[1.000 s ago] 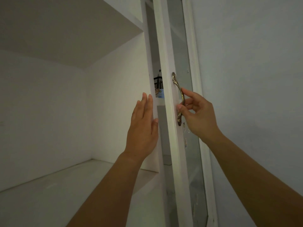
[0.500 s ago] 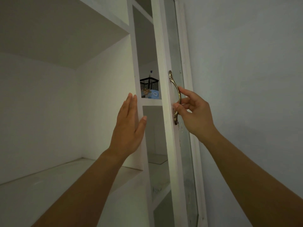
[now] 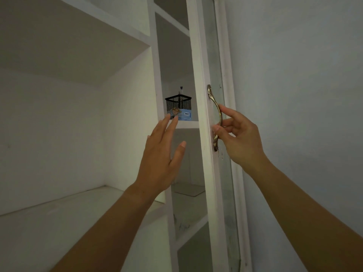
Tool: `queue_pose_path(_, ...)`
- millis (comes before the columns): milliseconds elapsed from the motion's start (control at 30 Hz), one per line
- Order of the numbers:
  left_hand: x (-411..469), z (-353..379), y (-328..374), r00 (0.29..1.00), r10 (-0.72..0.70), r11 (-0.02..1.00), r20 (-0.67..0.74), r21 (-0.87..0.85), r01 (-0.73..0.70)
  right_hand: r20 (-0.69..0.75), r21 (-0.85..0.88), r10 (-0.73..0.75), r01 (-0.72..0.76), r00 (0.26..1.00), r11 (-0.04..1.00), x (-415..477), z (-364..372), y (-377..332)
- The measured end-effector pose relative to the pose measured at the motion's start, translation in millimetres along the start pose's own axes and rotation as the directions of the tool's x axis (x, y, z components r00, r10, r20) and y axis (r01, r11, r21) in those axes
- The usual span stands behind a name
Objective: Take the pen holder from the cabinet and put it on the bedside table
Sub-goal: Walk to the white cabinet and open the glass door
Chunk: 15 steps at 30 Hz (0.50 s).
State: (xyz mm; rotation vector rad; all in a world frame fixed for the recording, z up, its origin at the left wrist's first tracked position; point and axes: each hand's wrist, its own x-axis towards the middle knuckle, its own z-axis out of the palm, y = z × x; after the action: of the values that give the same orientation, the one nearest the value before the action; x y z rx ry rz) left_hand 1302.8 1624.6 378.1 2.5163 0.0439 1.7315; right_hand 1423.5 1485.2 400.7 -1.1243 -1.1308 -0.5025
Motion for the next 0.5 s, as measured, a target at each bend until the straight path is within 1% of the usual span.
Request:
queue_pose_path(300, 9, 32, 31, 0.998, -0.004, 0.992, 0.055, -0.123, 0.011, 0.002, 0.036, 0.026, -0.026, 1.0, 0.999, -3, -45, -1)
queue_pose_path(500, 15, 57, 61, 0.996, 0.001, 0.938, 0.085, -0.345, 0.028, 0.012, 0.059, 0.041, -0.042, 0.999, 0.997, -2, -64, 0)
